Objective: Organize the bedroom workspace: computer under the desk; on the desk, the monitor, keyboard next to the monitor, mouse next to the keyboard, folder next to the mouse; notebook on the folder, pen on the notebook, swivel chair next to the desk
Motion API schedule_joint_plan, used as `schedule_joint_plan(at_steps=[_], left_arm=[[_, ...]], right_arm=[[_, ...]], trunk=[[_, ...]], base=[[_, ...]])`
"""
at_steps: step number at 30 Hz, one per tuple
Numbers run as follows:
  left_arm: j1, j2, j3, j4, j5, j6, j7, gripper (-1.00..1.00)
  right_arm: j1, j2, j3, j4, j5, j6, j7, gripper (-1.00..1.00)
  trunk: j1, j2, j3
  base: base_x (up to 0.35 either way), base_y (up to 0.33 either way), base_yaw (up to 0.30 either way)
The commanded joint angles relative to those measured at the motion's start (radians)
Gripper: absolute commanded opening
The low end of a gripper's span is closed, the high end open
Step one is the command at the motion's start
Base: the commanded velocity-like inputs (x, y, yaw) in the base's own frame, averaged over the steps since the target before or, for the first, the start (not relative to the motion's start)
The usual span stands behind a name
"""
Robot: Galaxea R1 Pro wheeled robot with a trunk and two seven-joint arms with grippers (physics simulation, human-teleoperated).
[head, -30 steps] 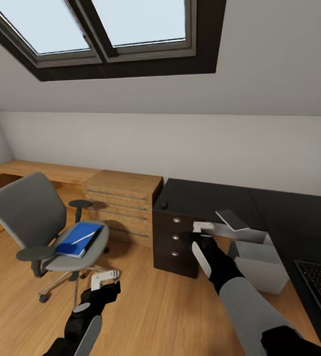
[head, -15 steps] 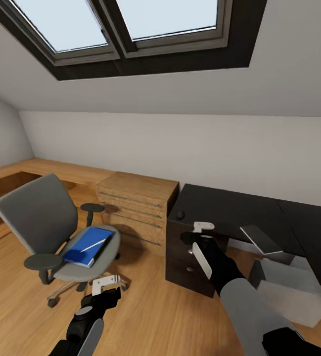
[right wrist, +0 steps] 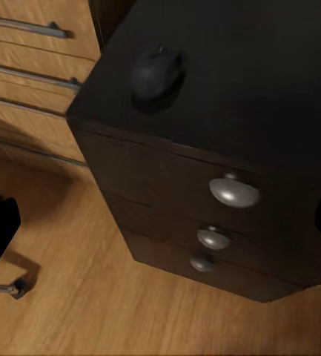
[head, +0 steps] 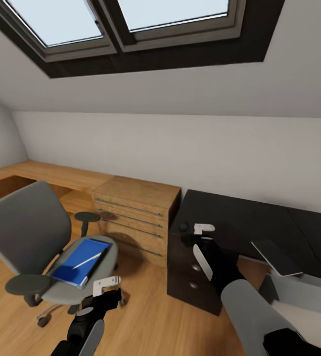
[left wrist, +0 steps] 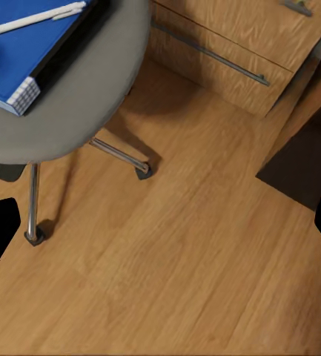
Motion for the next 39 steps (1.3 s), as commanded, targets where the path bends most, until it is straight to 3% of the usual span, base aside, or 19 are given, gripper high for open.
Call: schedule_joint_plan(at_steps=[1, 10, 14, 19, 30, 39], left_arm=[[-0.001, 0.0, -0.002, -0.001, 0.01, 0.001, 0.01, 1.0], [-0.001, -0.001, -0.003, -0.002, 0.01, 0.0, 0.007, 1.0], [-0.001, -0.001, -0.003, -0.003, 0.01, 0.001, 0.005, 1.0], [-0.001, -0.001, -0.009, -0.004, 0.01, 0.0, 0.005, 1.0], [-0.001, -0.001, -0.044, -0.007, 0.01, 0.0, 0.013, 1.0], [-0.001, -0.001, -0.045, -0.012, 0.013, 0.0, 0.012, 1.0]], right_arm=[[-0.001, -0.001, 0.005, 0.0, -0.01, 0.003, -0.009, 1.0], [0.0, -0.001, 0.014, 0.051, -0.005, -0.012, -0.007, 1.0], [0.0, -0.001, 0.082, 0.102, 0.018, -0.1, -0.006, 1.0], [0.0, -0.005, 0.085, 0.112, 0.019, -0.107, -0.007, 1.0], [-0.003, -0.042, 0.082, 0.153, 0.012, -0.111, -0.007, 1.0], [-0.004, -0.073, 0.069, 0.181, 0.0, -0.111, -0.007, 1.0]], trunk=[[0.001, -0.001, -0.001], [0.001, -0.001, -0.001], [0.001, -0.001, -0.001], [0.001, -0.001, -0.001], [0.001, -0.001, -0.001], [0.001, -0.001, -0.001]], base=[[0.322, 0.144, 0.0], [0.308, 0.193, 0.0], [0.283, 0.197, 0.0], [0.313, 0.048, 0.0], [0.319, 0.006, 0.0], [0.058, 0.0, 0.0]])
